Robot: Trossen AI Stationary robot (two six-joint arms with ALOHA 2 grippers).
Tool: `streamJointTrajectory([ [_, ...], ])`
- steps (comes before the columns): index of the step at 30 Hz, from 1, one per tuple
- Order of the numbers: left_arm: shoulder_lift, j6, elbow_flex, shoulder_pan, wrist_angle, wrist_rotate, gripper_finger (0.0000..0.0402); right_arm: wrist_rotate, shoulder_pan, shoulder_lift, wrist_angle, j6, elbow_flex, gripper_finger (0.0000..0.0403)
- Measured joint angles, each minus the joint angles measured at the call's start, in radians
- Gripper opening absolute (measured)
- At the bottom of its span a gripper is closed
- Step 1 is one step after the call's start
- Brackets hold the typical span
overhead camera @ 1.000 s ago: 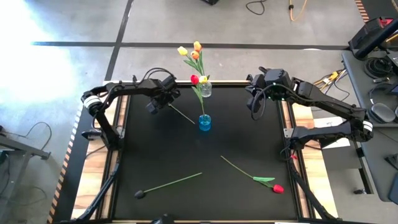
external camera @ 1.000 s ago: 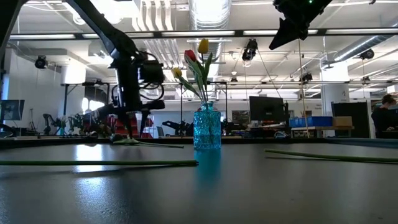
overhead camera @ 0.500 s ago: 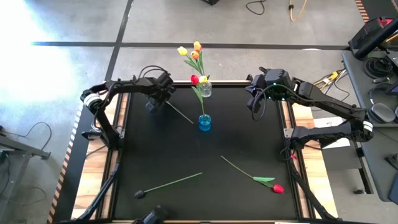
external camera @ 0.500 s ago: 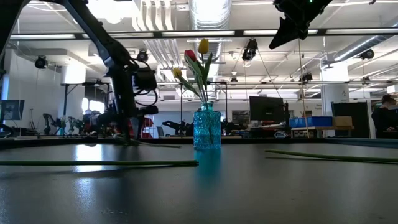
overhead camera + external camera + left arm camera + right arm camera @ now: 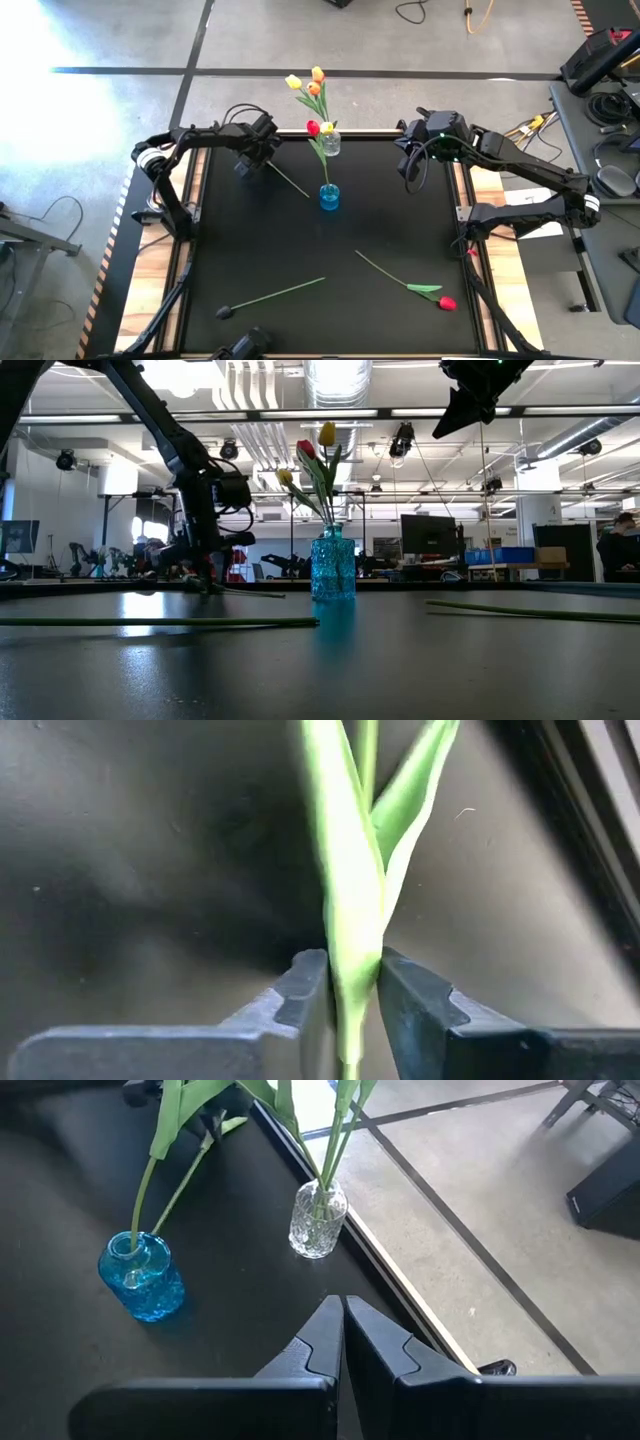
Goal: Sort flowers into vase by color
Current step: Put the top black tulip flower into the blue vase
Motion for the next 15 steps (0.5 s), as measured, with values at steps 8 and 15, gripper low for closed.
streamJointTrajectory([
  [8,-0.021,0.105,-0.004,-0.003,0.003,-0.031,0.0007,0.000,0.000,-0.007,0.000,0.016,0.000,0.0009],
  [15,-0.108,0.254,-0.008,-0.017,0.005,-0.089,0.0003,0.000,0.000,-0.012,0.006,0.029,0.000,0.0009],
])
